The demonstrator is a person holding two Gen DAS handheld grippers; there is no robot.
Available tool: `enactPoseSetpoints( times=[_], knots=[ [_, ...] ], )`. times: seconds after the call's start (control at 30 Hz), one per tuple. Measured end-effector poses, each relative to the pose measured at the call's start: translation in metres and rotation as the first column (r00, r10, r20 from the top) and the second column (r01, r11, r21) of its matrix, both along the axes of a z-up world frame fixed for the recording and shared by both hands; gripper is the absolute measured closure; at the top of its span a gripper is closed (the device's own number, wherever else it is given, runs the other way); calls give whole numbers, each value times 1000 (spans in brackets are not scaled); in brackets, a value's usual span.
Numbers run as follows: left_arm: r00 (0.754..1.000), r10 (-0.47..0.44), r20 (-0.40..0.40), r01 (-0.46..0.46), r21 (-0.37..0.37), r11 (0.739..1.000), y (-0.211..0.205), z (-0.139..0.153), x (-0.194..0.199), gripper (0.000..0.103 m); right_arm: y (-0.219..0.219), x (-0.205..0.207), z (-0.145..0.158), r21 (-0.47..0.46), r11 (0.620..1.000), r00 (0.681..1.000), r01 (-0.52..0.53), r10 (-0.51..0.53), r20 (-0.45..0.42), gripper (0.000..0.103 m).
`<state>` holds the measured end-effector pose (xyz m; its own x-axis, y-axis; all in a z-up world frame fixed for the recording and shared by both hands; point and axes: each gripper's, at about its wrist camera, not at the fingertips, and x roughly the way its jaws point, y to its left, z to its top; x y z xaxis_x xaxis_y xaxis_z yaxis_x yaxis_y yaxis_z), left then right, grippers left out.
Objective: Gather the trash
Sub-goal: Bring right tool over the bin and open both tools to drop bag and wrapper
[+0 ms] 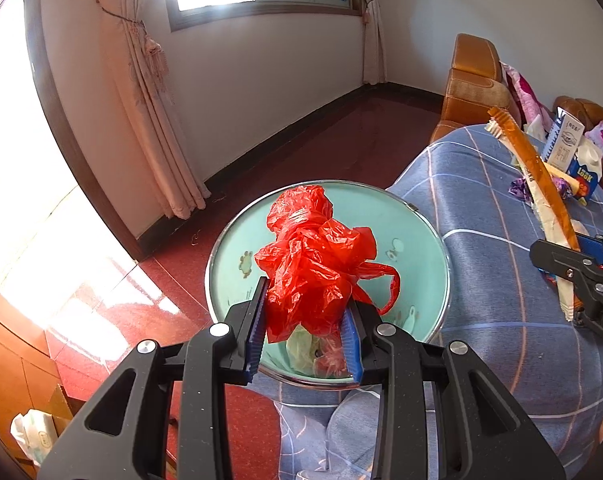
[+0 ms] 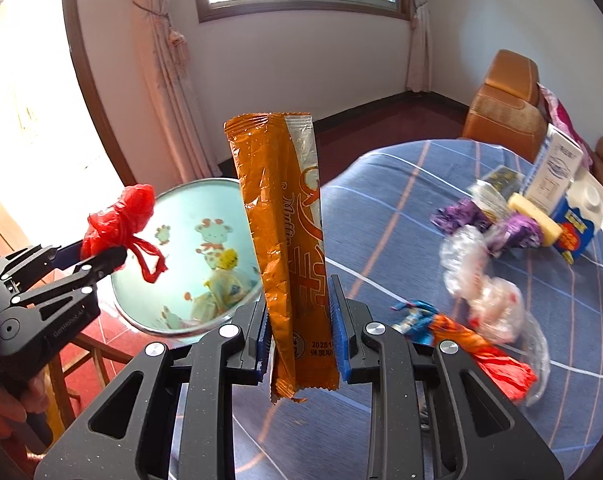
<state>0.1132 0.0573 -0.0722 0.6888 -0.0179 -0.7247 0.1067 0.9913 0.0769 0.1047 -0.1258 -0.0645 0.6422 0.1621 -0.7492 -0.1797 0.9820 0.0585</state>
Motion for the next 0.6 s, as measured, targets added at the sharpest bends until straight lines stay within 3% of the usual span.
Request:
enactPoseSetpoints(
  times=[0.6],
  knots=[
    [998,25,-50,-24,10,1000,20,-16,26,70,51,42,-16,4,998,997,-56,56,-49,76]
  ],
)
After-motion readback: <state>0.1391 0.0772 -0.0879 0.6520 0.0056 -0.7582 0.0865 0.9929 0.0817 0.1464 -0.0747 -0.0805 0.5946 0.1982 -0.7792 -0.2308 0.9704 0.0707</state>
